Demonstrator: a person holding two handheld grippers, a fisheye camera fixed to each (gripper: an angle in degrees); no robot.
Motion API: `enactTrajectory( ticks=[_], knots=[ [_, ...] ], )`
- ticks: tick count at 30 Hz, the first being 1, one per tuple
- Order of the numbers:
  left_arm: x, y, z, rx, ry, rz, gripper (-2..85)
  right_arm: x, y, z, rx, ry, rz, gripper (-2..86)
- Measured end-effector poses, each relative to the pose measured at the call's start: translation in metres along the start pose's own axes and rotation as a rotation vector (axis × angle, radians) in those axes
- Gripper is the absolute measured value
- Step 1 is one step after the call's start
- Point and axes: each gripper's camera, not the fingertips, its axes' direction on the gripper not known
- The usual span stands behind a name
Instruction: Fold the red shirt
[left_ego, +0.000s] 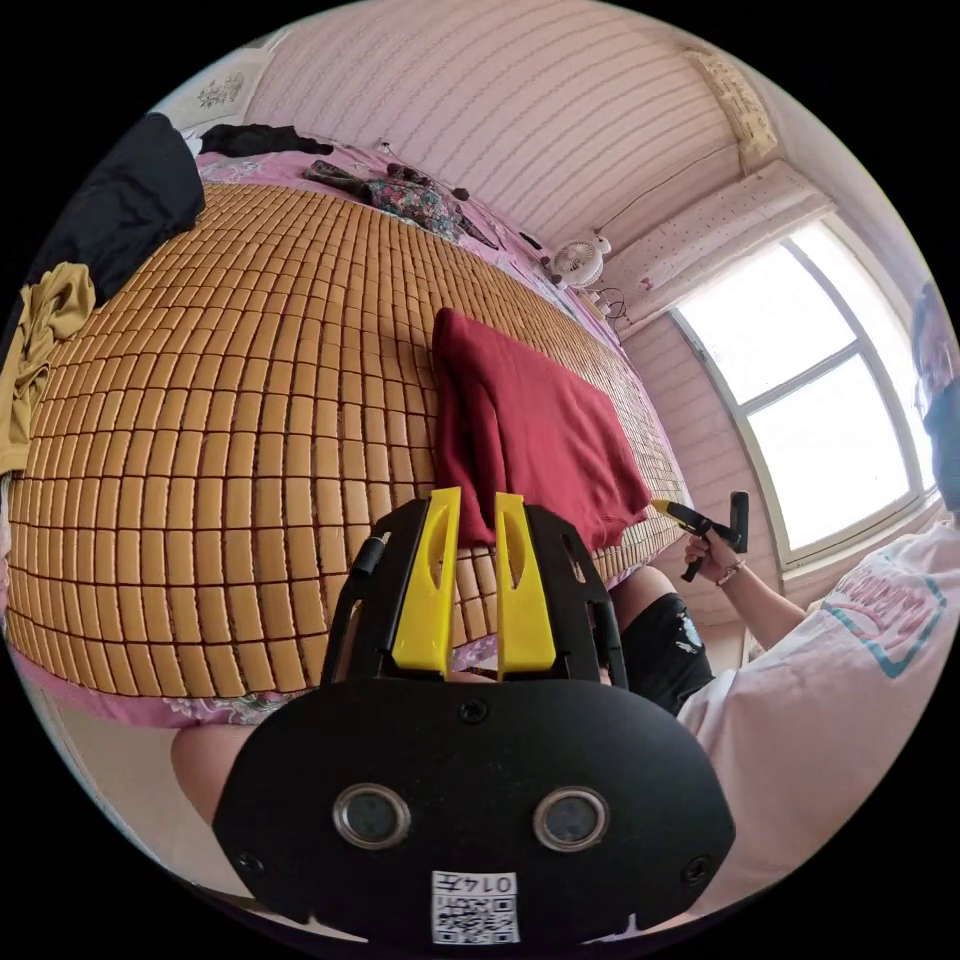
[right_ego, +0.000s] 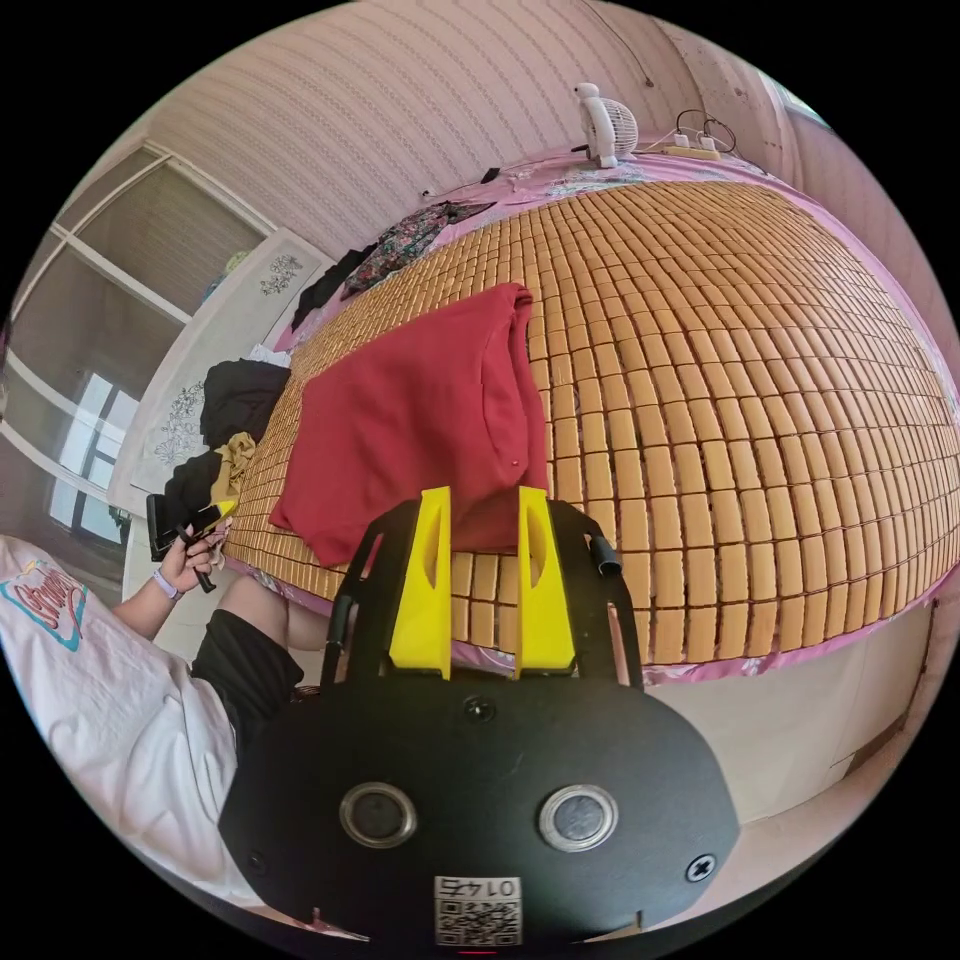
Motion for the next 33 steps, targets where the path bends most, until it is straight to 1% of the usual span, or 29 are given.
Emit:
enactTrajectory(
  ticks=[4, 6, 7, 9, 11, 13, 16, 18, 20, 22, 23, 24, 25, 26, 27, 29, 31, 33],
  knots=[
    [0.028, -0.018, 0.032, -0.008, -0.011, 0.046, 6.8, -0.024, -0.021, 0.021, -0.030, 0.161, -0.049, 11.2],
    [0.048, -0.031, 0.065, -0.069, -0.053, 0.124, 6.9, -0.027, -0.032, 0.033, -0.059, 0.125, -0.034, 12.3],
    [0.051, -0.033, 0.073, -0.088, -0.075, 0.129, 6.9, -0.028, -0.039, 0.042, -0.099, 0.091, -0.015, 11.5],
    [0.061, -0.040, 0.102, -0.199, -0.165, 0.120, 6.9, -0.034, -0.050, 0.050, -0.153, 0.032, -0.010, 10.4],
    [0.072, -0.042, 0.105, -0.220, -0.235, 0.173, 7.0, -0.048, -0.059, 0.046, -0.141, -0.006, -0.055, 9.2],
    [0.082, -0.048, 0.103, -0.258, -0.228, 0.200, 6.3, -0.071, -0.072, 0.032, -0.103, -0.023, -0.132, 7.6],
    [0.107, -0.067, 0.075, -0.230, -0.178, 0.260, 5.3, -0.093, -0.088, 0.013, -0.025, -0.045, -0.197, 6.5],
    [0.129, -0.078, 0.052, -0.158, -0.199, 0.328, 4.5, -0.100, -0.095, 0.009, 0.013, -0.038, -0.209, 6.5],
    [0.137, -0.083, 0.048, -0.126, -0.224, 0.356, 3.8, -0.100, -0.098, 0.014, 0.024, 0.003, -0.213, 6.5],
    [0.132, -0.083, 0.060, -0.137, -0.234, 0.342, 3.8, -0.092, -0.096, 0.039, -0.023, 0.109, -0.202, 6.5],
    [0.123, -0.080, 0.077, -0.200, -0.236, 0.315, 3.8, -0.088, -0.095, 0.048, -0.051, 0.131, -0.188, 6.5],
    [0.112, -0.072, 0.098, -0.287, -0.235, 0.277, 3.8, -0.080, -0.091, 0.067, -0.123, 0.154, -0.156, 6.5],
    [0.107, -0.067, 0.107, -0.319, -0.241, 0.253, 3.8, -0.073, -0.085, 0.082, -0.180, 0.155, -0.116, 7.0],
    [0.101, -0.057, 0.113, -0.297, -0.233, 0.236, 3.8, -0.072, -0.082, 0.087, -0.188, 0.152, -0.100, 7.2],
    [0.100, -0.048, 0.108, -0.225, -0.222, 0.235, 3.8, -0.072, -0.077, 0.087, -0.158, 0.140, -0.078, 7.7],
    [0.099, -0.041, 0.104, -0.194, -0.208, 0.219, 3.9, -0.076, -0.074, 0.080, -0.115, 0.128, -0.049, 8.3],
    [0.100, -0.040, 0.101, -0.196, -0.202, 0.201, 3.8, -0.080, -0.067, 0.067, -0.074, 0.169, -0.014, 9.3],
    [0.105, -0.041, 0.100, -0.216, -0.213, 0.210, 3.7, -0.079, -0.061, 0.063, -0.091, 0.220, 0.034, 10.0]
  ],
)
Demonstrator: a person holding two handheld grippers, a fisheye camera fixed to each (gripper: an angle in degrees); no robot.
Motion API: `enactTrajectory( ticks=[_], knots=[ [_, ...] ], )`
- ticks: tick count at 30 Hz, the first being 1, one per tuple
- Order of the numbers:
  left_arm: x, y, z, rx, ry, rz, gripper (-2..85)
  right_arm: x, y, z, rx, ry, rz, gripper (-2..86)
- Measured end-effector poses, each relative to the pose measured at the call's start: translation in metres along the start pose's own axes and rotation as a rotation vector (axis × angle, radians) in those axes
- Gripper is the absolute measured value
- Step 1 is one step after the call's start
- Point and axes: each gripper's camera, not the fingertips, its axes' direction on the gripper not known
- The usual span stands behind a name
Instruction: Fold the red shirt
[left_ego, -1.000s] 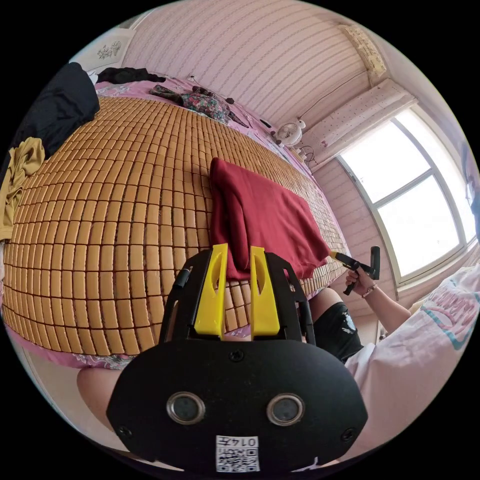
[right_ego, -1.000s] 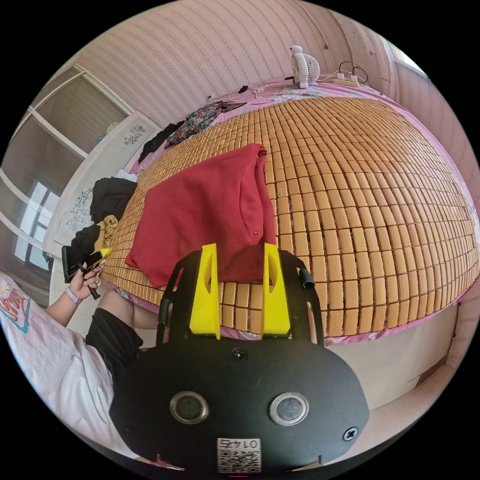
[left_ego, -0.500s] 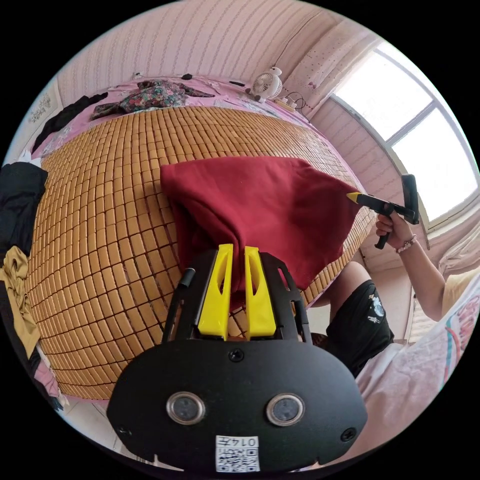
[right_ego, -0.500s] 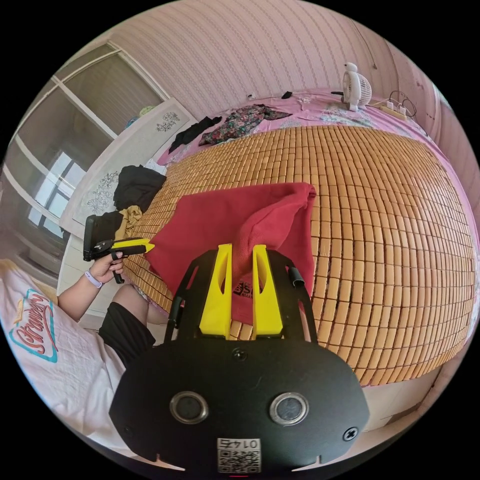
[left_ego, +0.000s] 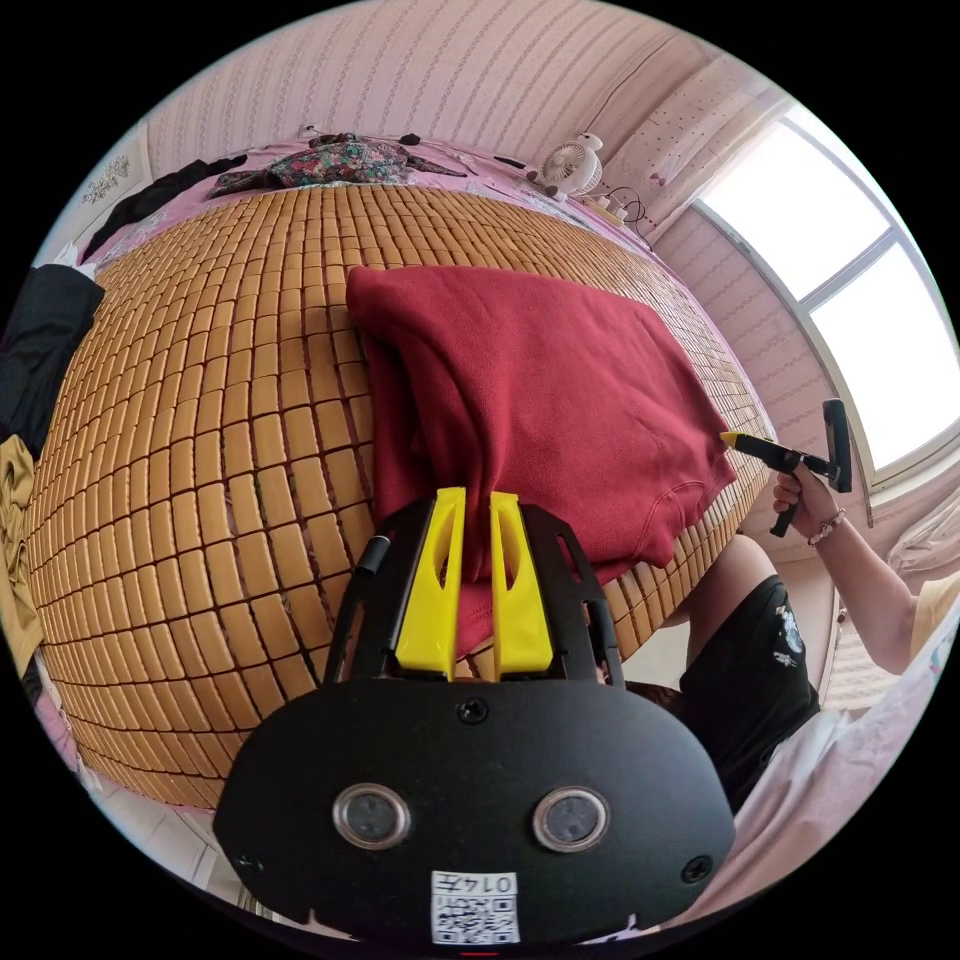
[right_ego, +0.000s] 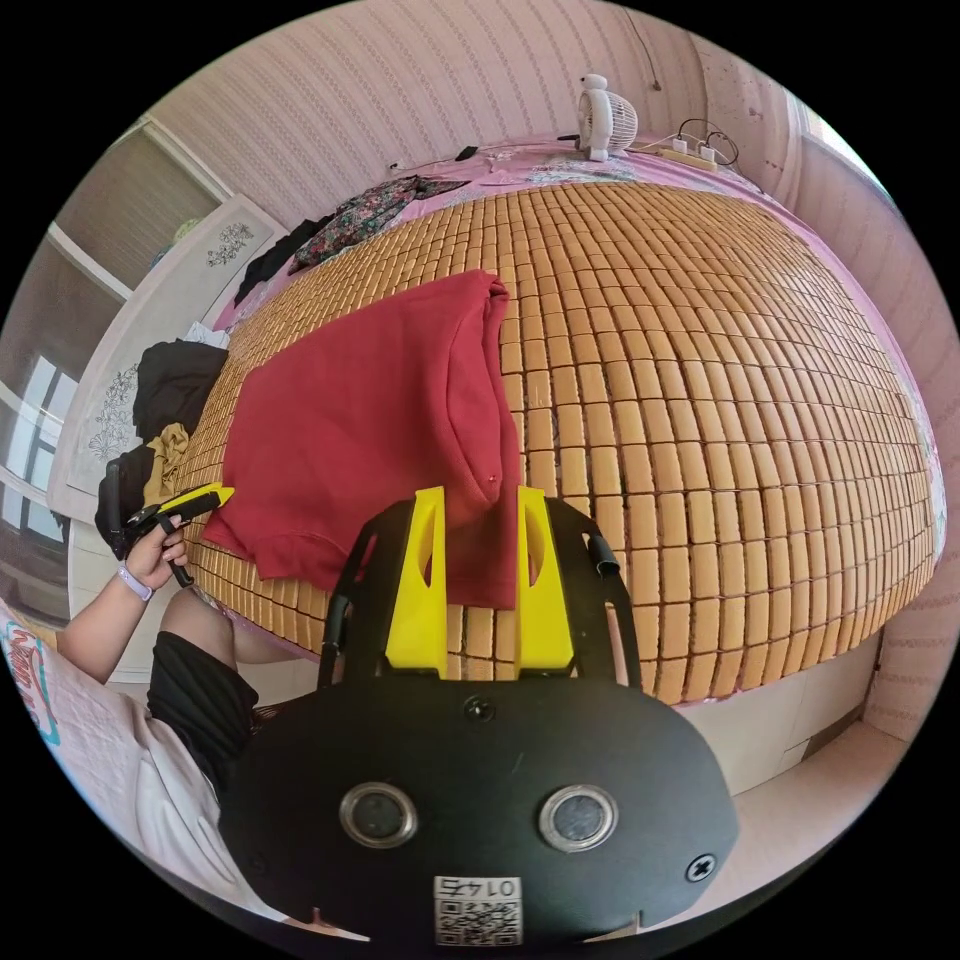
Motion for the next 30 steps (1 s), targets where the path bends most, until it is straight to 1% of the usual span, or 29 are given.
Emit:
enactTrajectory(
  ticks=[2, 3, 5, 6, 8, 11, 12, 14, 16, 17, 19, 21, 23, 24, 26, 27, 28, 29, 30],
  knots=[
    [0.007, 0.000, -0.001, -0.012, -0.026, 0.039, 3.6, 0.000, 0.002, 0.013, -0.124, 0.012, 0.044, 8.4],
    [0.012, 0.001, -0.002, -0.020, -0.039, 0.060, 3.6, -0.005, 0.004, 0.025, -0.202, -0.020, 0.030, 7.4],
    [0.018, 0.003, -0.005, -0.038, -0.066, 0.091, 3.5, -0.019, 0.005, 0.027, -0.203, 0.001, 0.001, 5.8],
    [0.021, 0.006, -0.007, -0.053, -0.090, 0.121, 3.5, -0.031, 0.005, 0.023, -0.199, -0.008, -0.050, 4.8],
    [0.021, 0.014, -0.012, -0.061, -0.108, 0.131, 3.5, -0.049, 0.005, 0.019, -0.207, -0.057, -0.083, 3.3],
    [0.012, 0.030, -0.027, -0.089, -0.150, 0.110, 3.4, -0.093, 0.013, 0.014, -0.256, -0.226, -0.154, 2.2],
    [0.006, 0.038, -0.034, -0.103, -0.174, 0.086, 3.4, -0.118, 0.021, 0.013, -0.295, -0.273, -0.212, 2.2],
    [-0.007, 0.051, -0.048, -0.111, -0.174, 0.010, 3.4, -0.153, 0.035, 0.011, -0.345, -0.239, -0.320, 2.1],
    [-0.018, 0.066, -0.065, -0.115, -0.144, -0.052, 2.6, -0.189, 0.051, 0.006, -0.399, -0.150, -0.496, 2.1],
    [-0.020, 0.078, -0.078, -0.110, -0.157, -0.060, 2.1, -0.197, 0.055, 0.005, -0.418, -0.122, -0.543, 2.1],
    [-0.020, 0.098, -0.098, -0.115, -0.253, -0.059, 1.4, -0.221, 0.059, -0.002, -0.458, 0.034, -0.673, 1.8],
    [-0.015, 0.121, -0.120, -0.132, -0.295, -0.035, 0.4, -0.241, 0.053, -0.010, -0.426, 0.147, -0.755, 1.5],
    [0.003, 0.129, -0.130, -0.105, -0.295, 0.030, -0.4, -0.267, 0.034, -0.017, -0.331, 0.198, -0.792, 1.1],
    [0.025, 0.130, -0.130, -0.078, -0.322, 0.097, -0.4, -0.286, 0.013, -0.018, -0.264, 0.186, -0.775, 0.8],
    [0.067, 0.125, -0.120, -0.031, -0.336, 0.216, -0.5, -0.323, -0.021, -0.009, -0.222, 0.105, -0.800, 0.5],
    [0.098, 0.119, -0.107, -0.003, -0.301, 0.289, -0.5, -0.353, -0.042, 0.002, -0.189, 0.084, -0.854, 0.2],
    [0.113, 0.116, -0.100, 0.009, -0.277, 0.320, -0.5, -0.385, -0.061, 0.017, -0.151, 0.112, -0.913, 0.2],
    [0.144, 0.111, -0.084, 0.024, -0.223, 0.385, -0.6, -0.401, -0.070, 0.027, -0.151, 0.131, -0.946, 0.2],
    [0.170, 0.109, -0.068, 0.030, -0.195, 0.441, -0.6, -0.431, -0.089, 0.049, -0.198, 0.160, -0.991, 0.2]
  ],
)
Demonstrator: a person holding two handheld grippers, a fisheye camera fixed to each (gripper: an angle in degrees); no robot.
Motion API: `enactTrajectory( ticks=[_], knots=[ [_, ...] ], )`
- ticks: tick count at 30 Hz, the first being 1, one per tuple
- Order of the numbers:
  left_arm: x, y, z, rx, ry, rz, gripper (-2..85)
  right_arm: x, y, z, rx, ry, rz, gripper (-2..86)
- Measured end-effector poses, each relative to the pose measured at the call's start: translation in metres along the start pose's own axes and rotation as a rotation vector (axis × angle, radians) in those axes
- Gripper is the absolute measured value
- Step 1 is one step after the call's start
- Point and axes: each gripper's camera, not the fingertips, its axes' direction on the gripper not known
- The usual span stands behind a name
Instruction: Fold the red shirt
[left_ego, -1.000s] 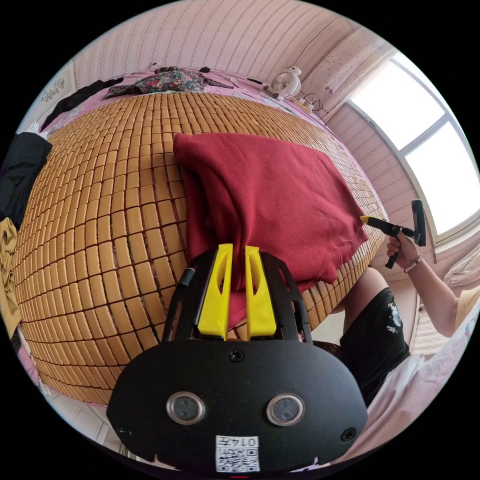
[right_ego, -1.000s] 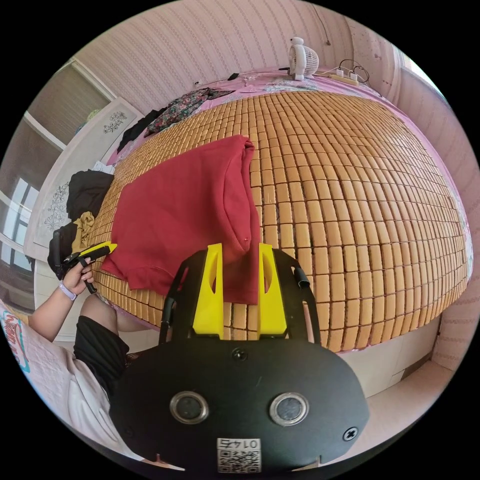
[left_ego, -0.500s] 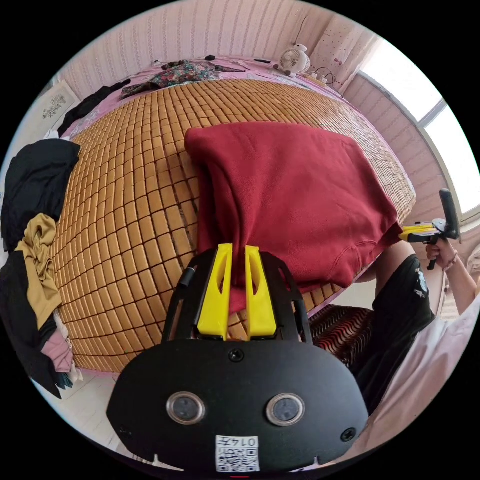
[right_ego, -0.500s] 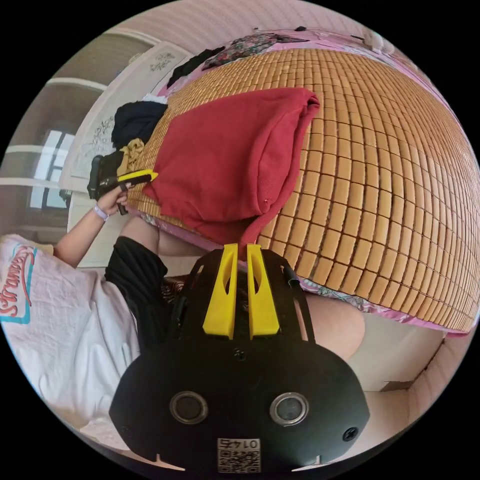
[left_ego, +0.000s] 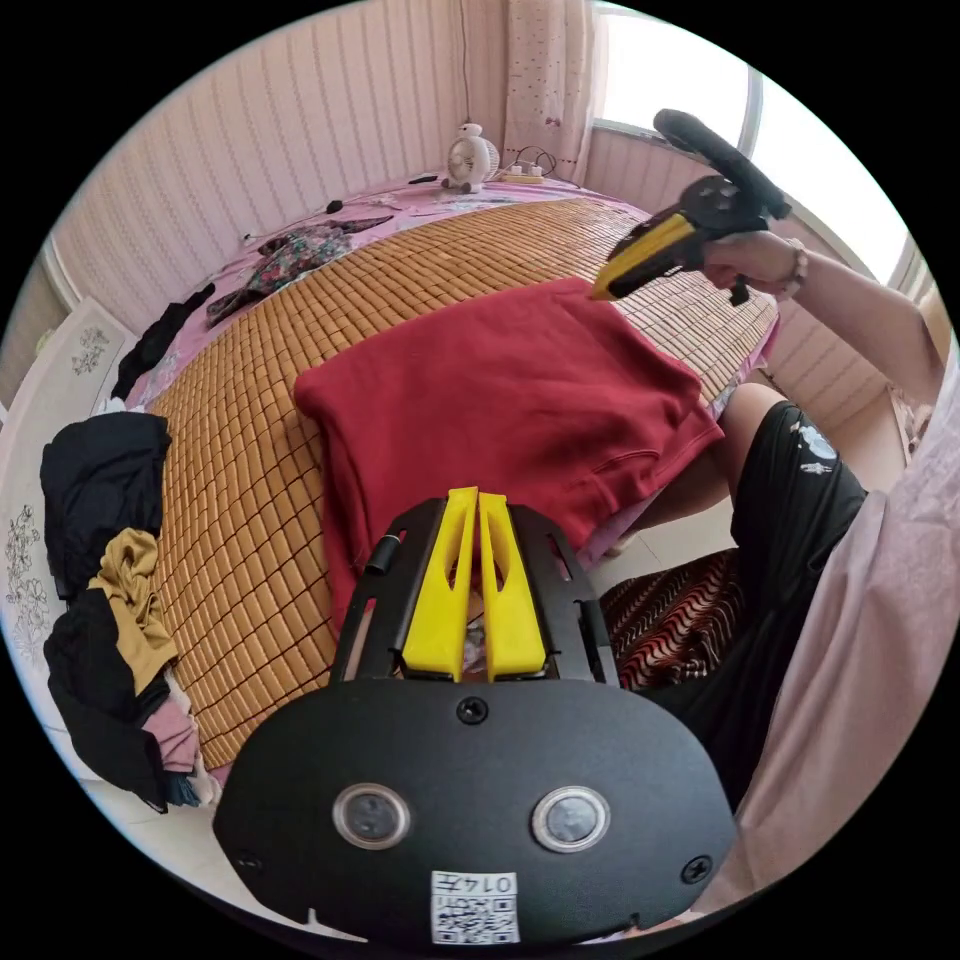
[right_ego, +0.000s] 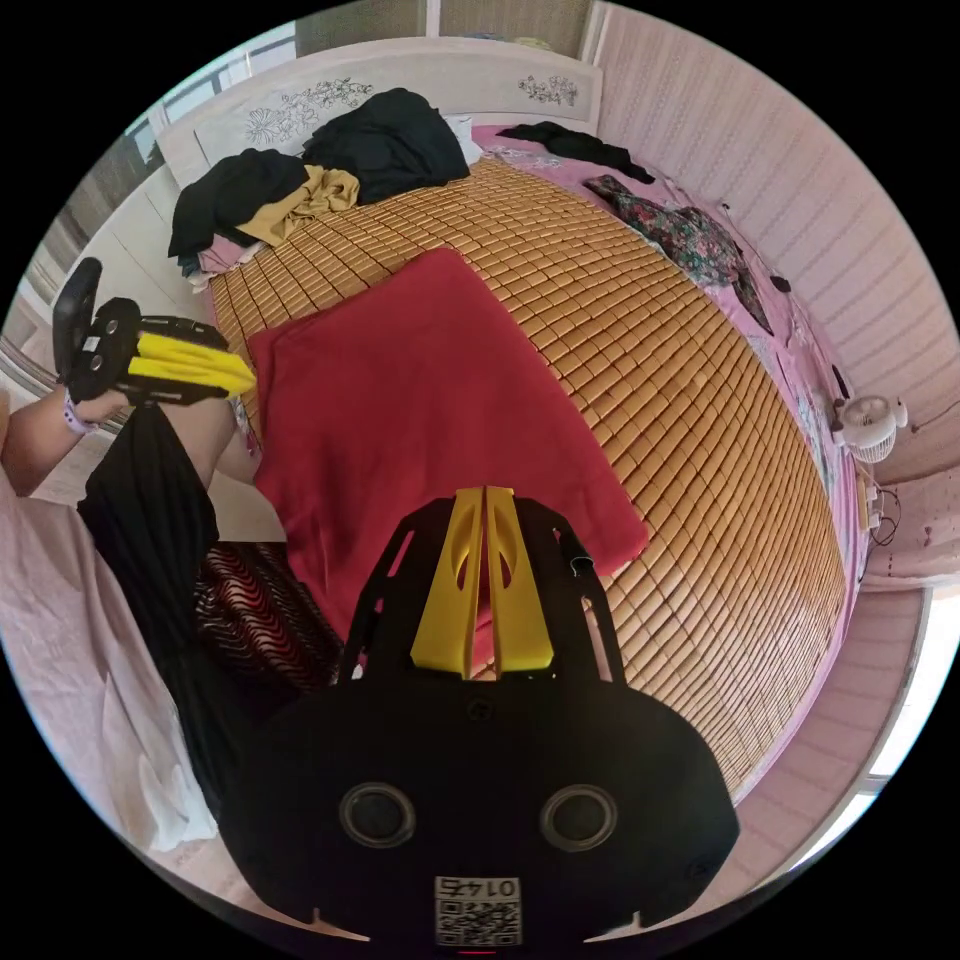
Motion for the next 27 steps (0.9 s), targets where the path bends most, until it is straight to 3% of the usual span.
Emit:
enactTrajectory(
  ticks=[4, 6, 10, 15, 21, 27],
  knots=[
    [0.046, -0.017, 0.036, -0.027, 0.004, 0.080, -0.7, -0.002, -0.098, 0.049, -0.197, 0.040, -0.063, 0.1],
    [0.061, -0.011, 0.066, -0.177, -0.056, 0.143, -0.7, -0.008, -0.116, 0.081, -0.314, 0.028, -0.076, 0.0],
    [0.069, 0.005, 0.060, -0.081, -0.086, 0.125, -0.7, -0.016, -0.134, 0.085, -0.329, 0.033, -0.089, 0.0],
    [0.059, 0.015, 0.055, -0.037, 0.002, 0.036, -0.7, -0.026, -0.136, 0.083, -0.278, 0.074, -0.002, 0.0],
    [0.059, 0.023, 0.051, -0.022, 0.025, 0.017, -0.7, -0.044, -0.151, 0.064, -0.333, 0.160, -0.187, 0.0],
    [0.054, 0.029, 0.048, -0.016, 0.066, -0.021, -0.7, -0.034, -0.154, 0.100, -0.395, 0.155, -0.094, 0.0]
  ],
)
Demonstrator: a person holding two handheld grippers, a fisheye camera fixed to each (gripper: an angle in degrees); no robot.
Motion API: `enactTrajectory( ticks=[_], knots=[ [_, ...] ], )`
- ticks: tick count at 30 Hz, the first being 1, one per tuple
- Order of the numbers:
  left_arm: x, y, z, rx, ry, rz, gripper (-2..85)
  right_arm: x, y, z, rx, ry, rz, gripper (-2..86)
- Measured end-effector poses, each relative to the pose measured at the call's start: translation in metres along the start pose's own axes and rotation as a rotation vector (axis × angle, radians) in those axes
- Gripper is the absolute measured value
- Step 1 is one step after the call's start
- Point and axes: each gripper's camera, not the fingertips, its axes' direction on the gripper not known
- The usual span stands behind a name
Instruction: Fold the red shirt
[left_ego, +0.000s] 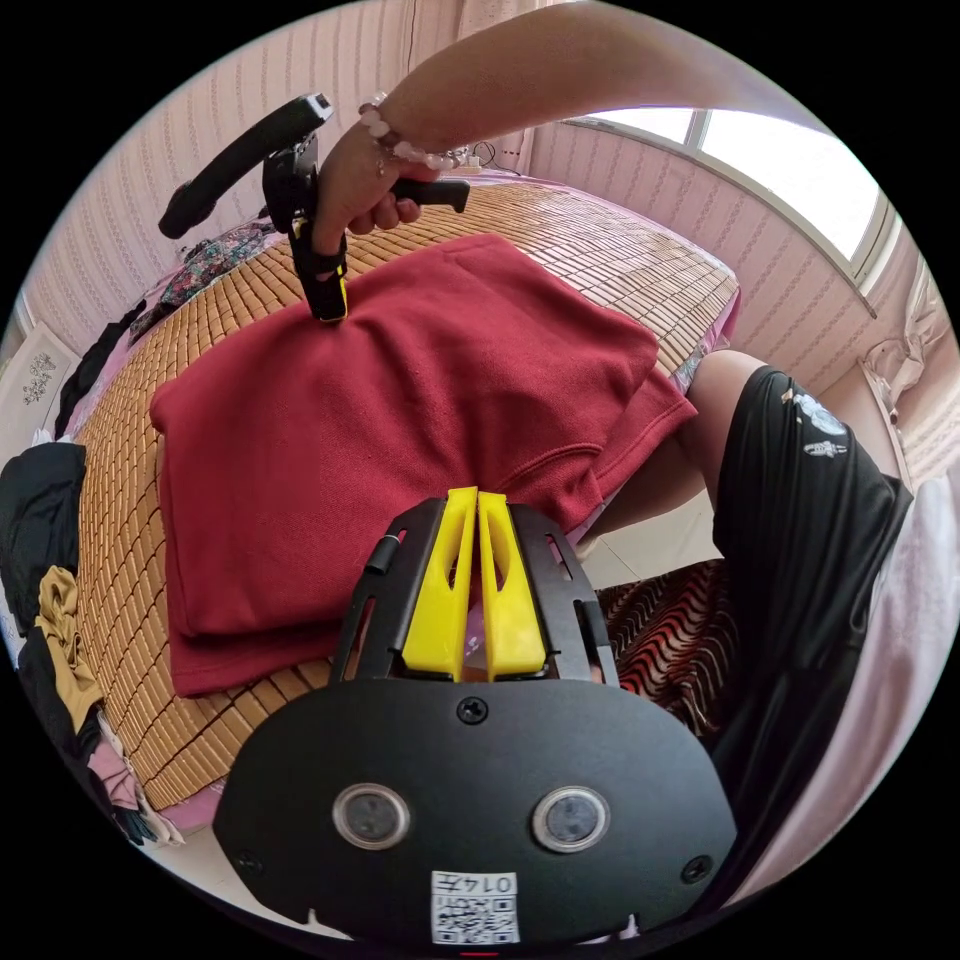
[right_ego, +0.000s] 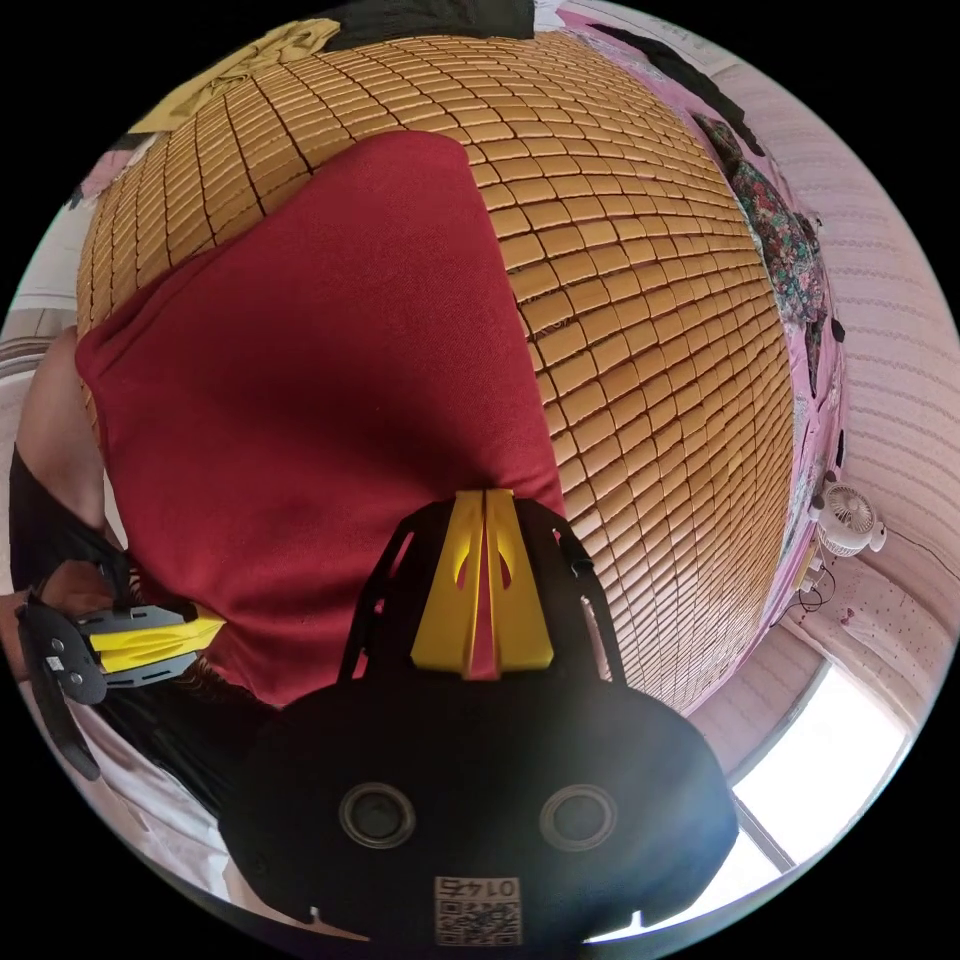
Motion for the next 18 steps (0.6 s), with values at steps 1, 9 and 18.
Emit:
enactTrajectory(
  ticks=[1, 9, 18],
  knots=[
    [0.000, 0.000, 0.000, -0.003, 0.004, 0.002, -0.7, -0.001, 0.000, 0.002, -0.019, 0.008, -0.014, 0.0],
    [0.006, -0.005, -0.020, -0.055, 0.008, 0.058, -0.7, 0.060, 0.097, -0.001, 0.316, -0.334, 0.341, 0.4],
    [0.016, -0.007, -0.061, 0.035, 0.018, 0.031, -0.4, 0.015, 0.348, 0.057, 0.430, -0.523, 0.653, 4.6]
  ],
)
